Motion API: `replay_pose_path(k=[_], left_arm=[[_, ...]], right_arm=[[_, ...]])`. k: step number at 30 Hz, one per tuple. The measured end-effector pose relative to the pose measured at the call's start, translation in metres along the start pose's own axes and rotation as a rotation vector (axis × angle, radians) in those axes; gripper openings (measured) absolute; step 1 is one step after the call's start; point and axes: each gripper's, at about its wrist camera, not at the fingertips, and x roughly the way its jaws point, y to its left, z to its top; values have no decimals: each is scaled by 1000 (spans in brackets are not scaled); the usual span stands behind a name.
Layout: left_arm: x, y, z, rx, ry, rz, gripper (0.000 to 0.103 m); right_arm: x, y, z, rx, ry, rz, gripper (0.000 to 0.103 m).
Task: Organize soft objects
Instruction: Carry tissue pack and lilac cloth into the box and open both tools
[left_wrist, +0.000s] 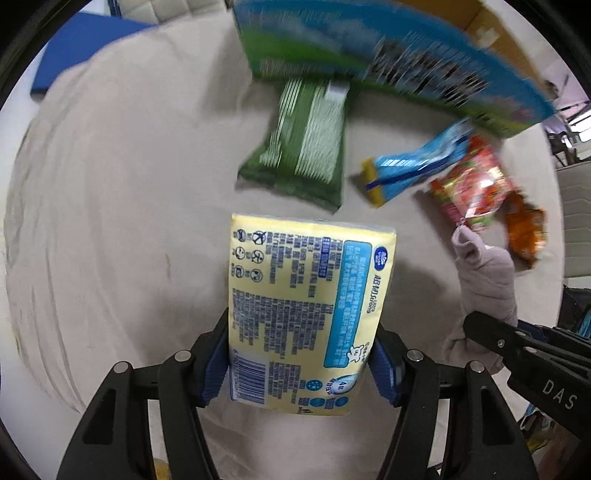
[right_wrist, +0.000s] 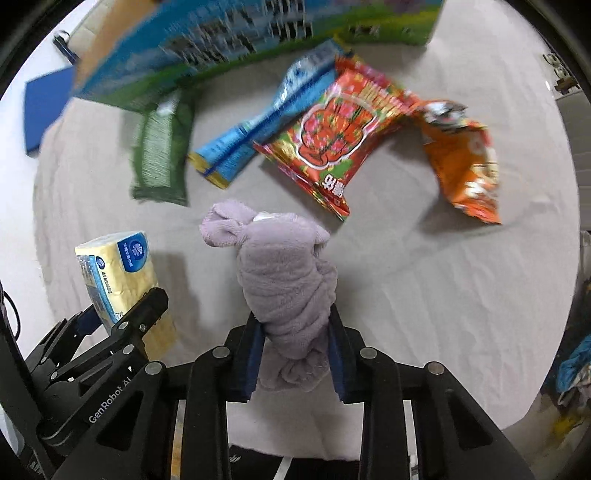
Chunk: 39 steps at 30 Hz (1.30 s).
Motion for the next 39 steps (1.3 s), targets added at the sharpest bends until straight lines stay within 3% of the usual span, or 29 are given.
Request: replay_pose_path(k=[4,9,13,18,26,31,39], left_arm=[[-60,0,-14,20,-85,-32,63],[-137,-1,-2,28,-188,-71,63],[-171,-2,23,38,-241,-97,63],[-198,-5,75,31,-275,-133,63],[-149,-24,178,-8,-195,-164,63],[-105,-39,240,-32,-110,-188,63],[-27,-60,312,-64,27,-218,63]], right_arm=[[-41,-9,1,11,-61,34,33],[-109,-16,12,-3,-142,78,33],[-157,-13,35,-38,-198,103,33],[-197,-2,97,-67,-260,97,33],[-187,-8,218,-41,-256,39,33],[-137,-19,290,-35,-203,-7,33],[-72,-29,349,-16,-152,-52,33]])
